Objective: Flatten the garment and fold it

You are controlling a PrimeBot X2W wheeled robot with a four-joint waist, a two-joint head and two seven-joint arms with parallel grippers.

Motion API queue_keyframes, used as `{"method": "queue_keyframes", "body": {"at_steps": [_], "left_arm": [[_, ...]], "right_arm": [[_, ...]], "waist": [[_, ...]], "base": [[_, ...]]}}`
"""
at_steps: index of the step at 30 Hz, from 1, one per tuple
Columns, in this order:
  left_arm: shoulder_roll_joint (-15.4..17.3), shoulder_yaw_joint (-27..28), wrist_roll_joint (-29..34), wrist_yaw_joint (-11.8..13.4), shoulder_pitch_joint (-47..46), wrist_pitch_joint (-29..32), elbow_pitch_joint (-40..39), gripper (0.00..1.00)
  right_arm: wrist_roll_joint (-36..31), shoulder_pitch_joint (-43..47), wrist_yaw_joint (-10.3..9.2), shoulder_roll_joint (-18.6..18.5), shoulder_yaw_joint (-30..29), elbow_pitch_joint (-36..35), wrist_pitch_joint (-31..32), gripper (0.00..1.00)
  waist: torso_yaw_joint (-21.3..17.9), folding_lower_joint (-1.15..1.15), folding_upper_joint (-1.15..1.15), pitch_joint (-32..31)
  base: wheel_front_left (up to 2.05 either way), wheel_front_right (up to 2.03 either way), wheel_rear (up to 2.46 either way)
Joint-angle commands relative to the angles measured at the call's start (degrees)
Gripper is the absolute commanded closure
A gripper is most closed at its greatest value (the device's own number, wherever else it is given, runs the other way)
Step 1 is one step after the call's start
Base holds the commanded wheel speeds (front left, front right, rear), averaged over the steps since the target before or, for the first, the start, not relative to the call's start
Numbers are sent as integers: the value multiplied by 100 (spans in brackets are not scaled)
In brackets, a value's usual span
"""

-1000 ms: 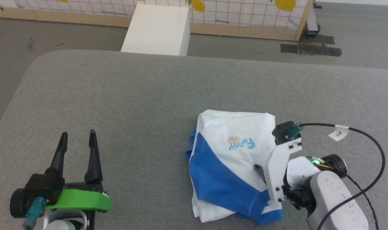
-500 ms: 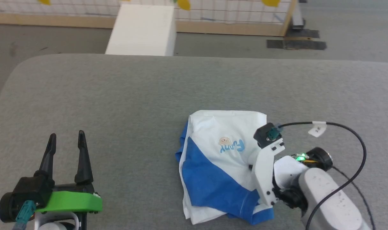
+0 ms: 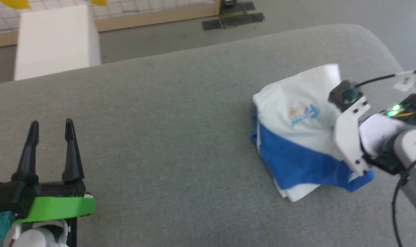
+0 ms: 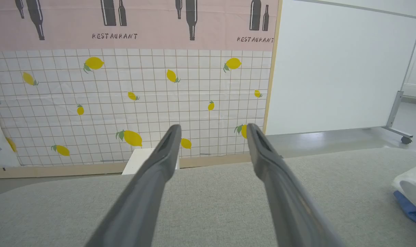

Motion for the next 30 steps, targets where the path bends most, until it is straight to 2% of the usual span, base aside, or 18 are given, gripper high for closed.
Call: {"method": "queue_keyframes", "body": {"at_steps": [1,5,9,14,19,22,23,24,25,30], "left_arm": [[114,-7,23,-47,-172,10,-89,0],[334,-15,16,-85,-373,136,-297,0],[515,31,-14,-105,-480,251,-485,0],[692,199,-56,-95,-489,353,-691,0],[829,214,-98,-111,-533,428,-821,0],[875,241,-116,-110,-535,453,-859,0],[887,243,-117,-109,-532,458,-859,0],[893,241,-117,-108,-530,459,-856,0],[897,235,-119,-105,-530,459,-847,0],[847,137,-133,-97,-559,392,-695,0]], "right_arm": [[17,-163,-11,-116,-45,3,8,100],[-144,-389,-11,-458,-294,149,-64,100],[-277,-465,-11,-491,-1006,470,-239,100],[-660,-449,-11,-417,-1795,829,-326,100],[-1094,-415,-11,-151,-2825,1158,-539,100],[-1438,-431,-11,-47,-3192,1170,-772,100],[-1530,-426,-11,-11,-3287,1190,-821,71],[-1604,-429,-11,25,-3407,1221,-832,5],[-1705,-438,-11,62,-3546,1238,-869,0],[-2185,-527,-11,210,-4159,1220,-1211,0]], "waist": [[-693,0,0,871],[-660,0,0,1339],[-518,0,0,1715],[-383,0,0,2039],[-244,0,0,2240],[-221,0,0,2303],[-215,0,0,2311],[-213,0,0,2313],[-212,0,0,2307],[-181,0,0,2063]], "base": [[0,0,0],[0,0,0],[0,0,0],[0,0,0],[0,0,0],[0,0,0],[0,0,0],[0,0,0],[0,0,0],[0,0,0]]}}
